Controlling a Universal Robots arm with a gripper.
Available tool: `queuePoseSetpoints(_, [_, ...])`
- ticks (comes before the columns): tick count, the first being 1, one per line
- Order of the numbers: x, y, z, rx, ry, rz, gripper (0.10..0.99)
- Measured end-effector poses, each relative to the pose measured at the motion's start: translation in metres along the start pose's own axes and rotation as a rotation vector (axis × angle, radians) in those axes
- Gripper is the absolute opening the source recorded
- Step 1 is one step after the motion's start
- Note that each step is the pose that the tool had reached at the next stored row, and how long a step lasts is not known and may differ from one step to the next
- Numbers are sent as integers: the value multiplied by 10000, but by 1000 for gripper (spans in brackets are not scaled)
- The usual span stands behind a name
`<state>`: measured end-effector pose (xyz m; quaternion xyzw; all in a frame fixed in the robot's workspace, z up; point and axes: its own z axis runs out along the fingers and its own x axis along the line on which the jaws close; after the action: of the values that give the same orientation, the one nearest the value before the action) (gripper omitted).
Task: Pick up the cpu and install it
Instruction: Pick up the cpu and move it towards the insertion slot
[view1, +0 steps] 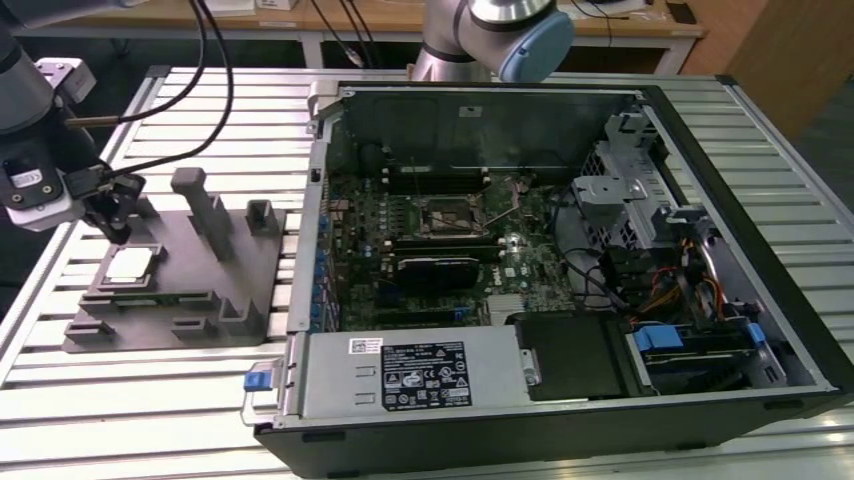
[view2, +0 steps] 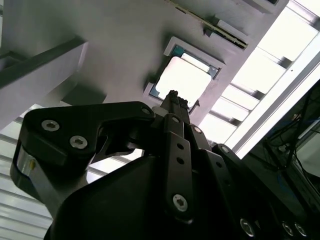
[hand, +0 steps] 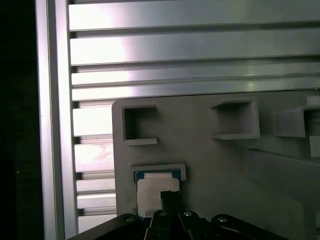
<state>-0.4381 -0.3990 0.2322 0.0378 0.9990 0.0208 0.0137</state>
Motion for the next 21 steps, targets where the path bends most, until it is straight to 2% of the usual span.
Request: queuePoseSetpoints(21, [61, -30, 243, 1, 1, 1, 106])
